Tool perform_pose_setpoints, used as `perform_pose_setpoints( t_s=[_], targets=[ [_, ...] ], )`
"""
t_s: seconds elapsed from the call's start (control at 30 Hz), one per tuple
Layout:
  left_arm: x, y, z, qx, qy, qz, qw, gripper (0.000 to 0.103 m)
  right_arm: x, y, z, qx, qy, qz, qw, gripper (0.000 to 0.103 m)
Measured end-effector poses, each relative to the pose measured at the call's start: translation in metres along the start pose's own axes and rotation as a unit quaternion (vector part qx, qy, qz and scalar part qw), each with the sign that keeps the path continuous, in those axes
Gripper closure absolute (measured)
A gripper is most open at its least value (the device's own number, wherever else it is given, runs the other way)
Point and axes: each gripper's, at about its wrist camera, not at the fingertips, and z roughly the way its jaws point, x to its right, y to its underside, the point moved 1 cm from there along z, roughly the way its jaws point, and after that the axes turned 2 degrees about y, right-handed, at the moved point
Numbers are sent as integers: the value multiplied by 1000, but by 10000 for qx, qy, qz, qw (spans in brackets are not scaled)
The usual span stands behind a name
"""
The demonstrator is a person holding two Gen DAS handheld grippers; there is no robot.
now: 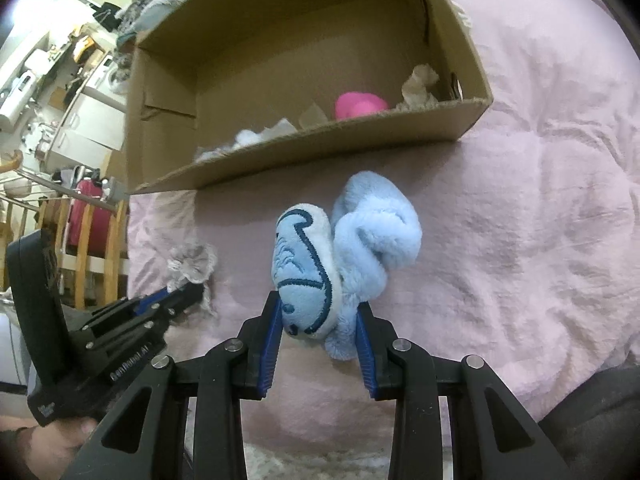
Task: Organize soft objects
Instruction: 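Carry the blue plush and grey scrunchie over the box with both grippers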
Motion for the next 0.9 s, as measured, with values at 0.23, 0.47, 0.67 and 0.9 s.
perform_pose_setpoints(
  t_s=[0.23, 0.47, 0.67, 0.9],
  targets=[
    [-15, -31, -55, 726, 50, -128, 9973, 93, -10, -5, -34, 364, -109, -243, 9990, 67],
    [-4, -71, -75, 1165, 59, -24, 9932, 93, -21, -38, -65, 863, -224, -368, 9953, 67],
    [10, -103, -76, 1362, -47, 166, 9905, 93, -24, -76, -65, 1107, -152, -325, 9932, 67],
    [15, -136, -53, 1405, -198, 246, 9896, 93, -26, -106, -44, 1086, 72, -244, 9938, 67]
  ],
)
